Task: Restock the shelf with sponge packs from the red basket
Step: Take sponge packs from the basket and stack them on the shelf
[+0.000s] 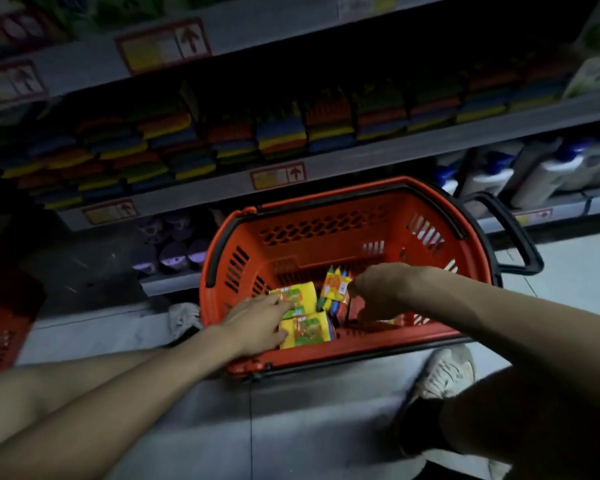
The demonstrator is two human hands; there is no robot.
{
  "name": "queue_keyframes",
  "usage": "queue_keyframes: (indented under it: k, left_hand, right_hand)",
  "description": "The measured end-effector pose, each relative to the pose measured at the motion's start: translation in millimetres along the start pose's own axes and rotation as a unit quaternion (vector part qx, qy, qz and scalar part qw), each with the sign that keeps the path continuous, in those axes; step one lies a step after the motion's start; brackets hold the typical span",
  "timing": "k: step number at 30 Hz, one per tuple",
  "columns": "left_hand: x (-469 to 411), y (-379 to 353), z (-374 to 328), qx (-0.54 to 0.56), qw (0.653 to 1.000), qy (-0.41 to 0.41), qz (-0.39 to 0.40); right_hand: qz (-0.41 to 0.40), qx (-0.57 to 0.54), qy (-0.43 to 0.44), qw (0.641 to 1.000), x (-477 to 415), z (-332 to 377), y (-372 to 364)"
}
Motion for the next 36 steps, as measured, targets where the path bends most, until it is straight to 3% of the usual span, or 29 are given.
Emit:
queue_keyframes:
  k: [7,14,24,29,36]
  left_hand:
    - [-66,-55,-3,-0.006,0.995,0.055,0.08]
    - [-115,-75,7,-0.022,0.993,0.109,0.048]
    - [-139,-102,34,0.042,0.982,0.161,0.087]
    - [-142,-98,37,0.007,0.987,0.125,0.096]
    - [-140,-83,42,0.11,0.974,0.167,0.109]
  right_hand:
    - [0.042,-0.016,-0.066,0.997,13,-15,-35]
    - [0.046,-0.051,-0.087,0.994,13,-25,-36]
    - [0.075,-0.066,-0.073,0.992,-2,-28,-46]
    - [0.098,-0.055,-0.064,0.992,-5,-33,-54]
    - [0.095,-0.044,-0.042,0.994,-8,-31,-55]
Point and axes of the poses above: each hand's wrist, its own x-axis away from the middle knuckle, its own y-axis out of the back of the hand, z = x × y, the point moved 4 cm from there along -x, towards the middle knuckle, and after that the axes turned 14 degrees about -z, right-handed, at the moved point
